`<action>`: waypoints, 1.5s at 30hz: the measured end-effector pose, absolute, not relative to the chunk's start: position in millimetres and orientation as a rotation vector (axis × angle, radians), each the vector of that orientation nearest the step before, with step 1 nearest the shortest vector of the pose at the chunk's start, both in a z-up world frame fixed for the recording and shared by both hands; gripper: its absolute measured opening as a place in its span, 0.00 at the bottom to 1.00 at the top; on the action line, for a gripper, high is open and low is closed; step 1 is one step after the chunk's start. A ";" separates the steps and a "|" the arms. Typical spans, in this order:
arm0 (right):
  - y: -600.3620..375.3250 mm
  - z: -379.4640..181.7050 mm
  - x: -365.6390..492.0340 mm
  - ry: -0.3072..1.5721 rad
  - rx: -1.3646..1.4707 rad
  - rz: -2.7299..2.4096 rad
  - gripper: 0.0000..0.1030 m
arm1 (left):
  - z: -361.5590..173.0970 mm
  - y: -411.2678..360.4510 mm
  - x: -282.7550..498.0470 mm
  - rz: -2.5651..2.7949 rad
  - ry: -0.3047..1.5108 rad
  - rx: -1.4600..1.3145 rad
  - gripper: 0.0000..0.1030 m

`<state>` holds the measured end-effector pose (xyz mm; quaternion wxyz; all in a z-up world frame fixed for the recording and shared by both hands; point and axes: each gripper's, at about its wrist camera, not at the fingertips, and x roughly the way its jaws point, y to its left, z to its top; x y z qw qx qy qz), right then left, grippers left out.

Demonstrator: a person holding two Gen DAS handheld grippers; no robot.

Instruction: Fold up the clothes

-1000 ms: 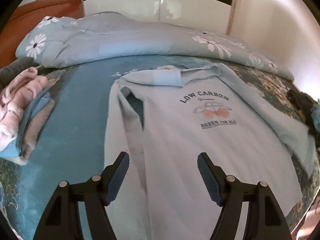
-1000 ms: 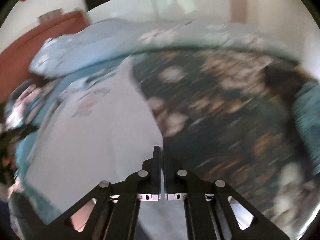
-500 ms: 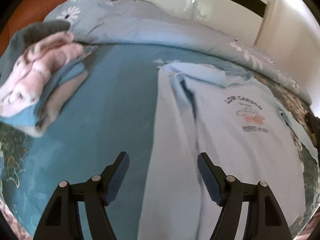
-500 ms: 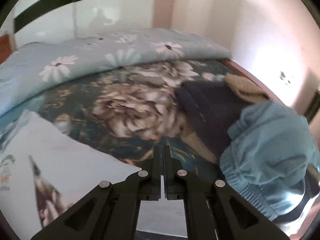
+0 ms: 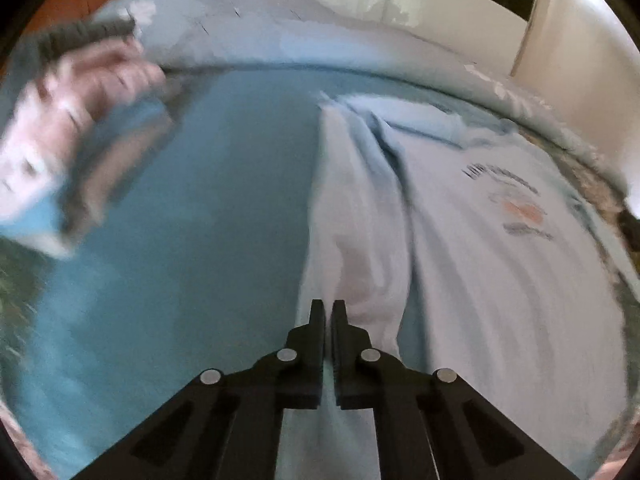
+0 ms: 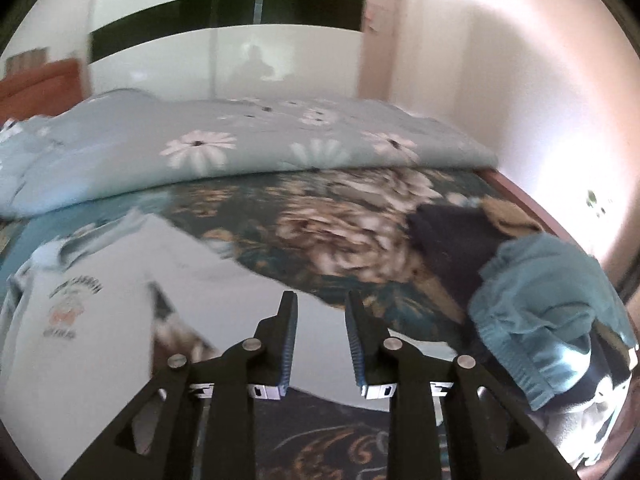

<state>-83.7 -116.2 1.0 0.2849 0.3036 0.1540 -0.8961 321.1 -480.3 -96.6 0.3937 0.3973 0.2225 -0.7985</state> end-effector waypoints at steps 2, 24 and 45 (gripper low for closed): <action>-122.8 -0.7 -77.8 0.433 0.804 -2.383 0.24 | -88.9 -487.7 323.7 -1.999 0.519 0.996 0.04; -370.9 -36.8 -119.2 0.615 0.890 -1.974 0.31 | -50.3 -596.5 204.4 -2.160 0.149 1.174 0.66; -466.8 -93.8 -159.3 0.713 1.037 -1.861 0.34 | -106.1 -650.9 136.6 -2.297 0.171 1.433 0.69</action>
